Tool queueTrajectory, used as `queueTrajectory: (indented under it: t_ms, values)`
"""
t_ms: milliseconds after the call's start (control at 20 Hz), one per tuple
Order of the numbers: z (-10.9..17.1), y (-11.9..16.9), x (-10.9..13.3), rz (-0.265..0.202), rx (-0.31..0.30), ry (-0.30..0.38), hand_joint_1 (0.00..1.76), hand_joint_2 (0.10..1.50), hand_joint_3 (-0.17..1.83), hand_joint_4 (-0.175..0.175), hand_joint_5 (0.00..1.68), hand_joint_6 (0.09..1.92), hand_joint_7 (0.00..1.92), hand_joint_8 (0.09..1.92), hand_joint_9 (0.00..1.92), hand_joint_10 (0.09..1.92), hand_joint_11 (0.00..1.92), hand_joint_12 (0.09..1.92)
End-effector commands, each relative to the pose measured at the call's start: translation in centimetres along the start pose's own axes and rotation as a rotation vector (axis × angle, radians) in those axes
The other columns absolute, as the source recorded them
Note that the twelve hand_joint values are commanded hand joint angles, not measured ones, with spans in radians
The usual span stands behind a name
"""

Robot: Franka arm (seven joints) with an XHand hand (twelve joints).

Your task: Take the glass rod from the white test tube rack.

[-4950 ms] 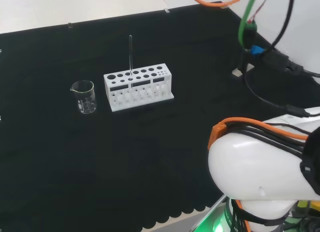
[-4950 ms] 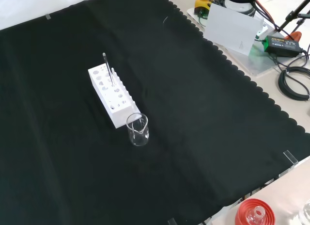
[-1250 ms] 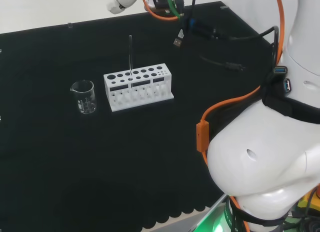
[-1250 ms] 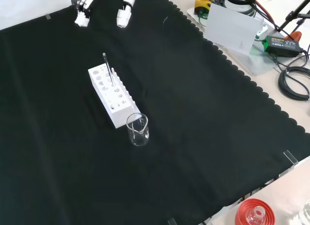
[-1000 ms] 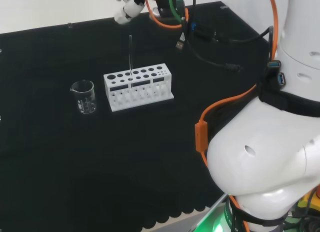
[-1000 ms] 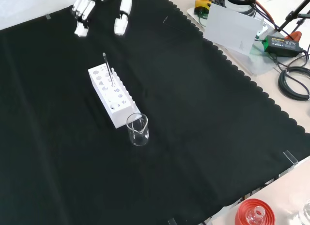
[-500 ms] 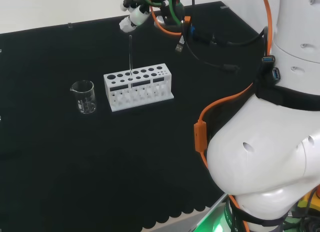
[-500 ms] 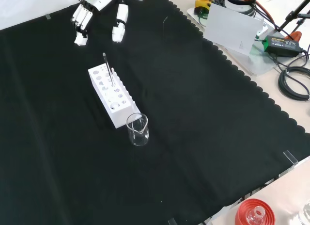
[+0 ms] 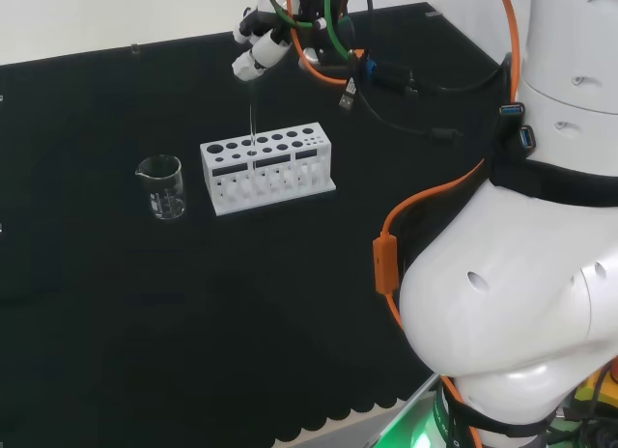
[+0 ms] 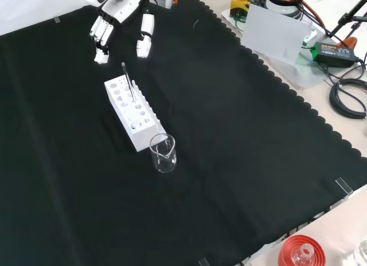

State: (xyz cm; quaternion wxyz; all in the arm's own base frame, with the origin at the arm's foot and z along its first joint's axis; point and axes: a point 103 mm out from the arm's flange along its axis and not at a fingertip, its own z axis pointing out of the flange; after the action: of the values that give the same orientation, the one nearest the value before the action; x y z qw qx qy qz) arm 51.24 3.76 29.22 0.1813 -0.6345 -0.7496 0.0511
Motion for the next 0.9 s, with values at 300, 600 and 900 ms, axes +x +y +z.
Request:
queueTrajectory:
  t_ms: [300, 600, 900]
  values:
    - [1.5, 0.6, -0.2, -0.002, 0.022, 0.015, 0.69, 0.97, -0.17, -0.066, 0.42, 0.12, 0.25, 0.92, 0.38, 0.98, 0.26, 1.45]
    - [2.2, 1.1, 0.0, -0.011, 0.044, 0.013, 0.7, 0.97, -0.17, -0.069, 0.43, 0.15, 0.28, 0.91, 0.41, 0.96, 0.29, 1.44]
    - [3.2, 2.2, 0.1, 0.0, 0.068, -0.008, 0.69, 0.97, -0.17, -0.07, 0.43, 0.17, 0.28, 0.91, 0.43, 0.96, 0.3, 1.44]
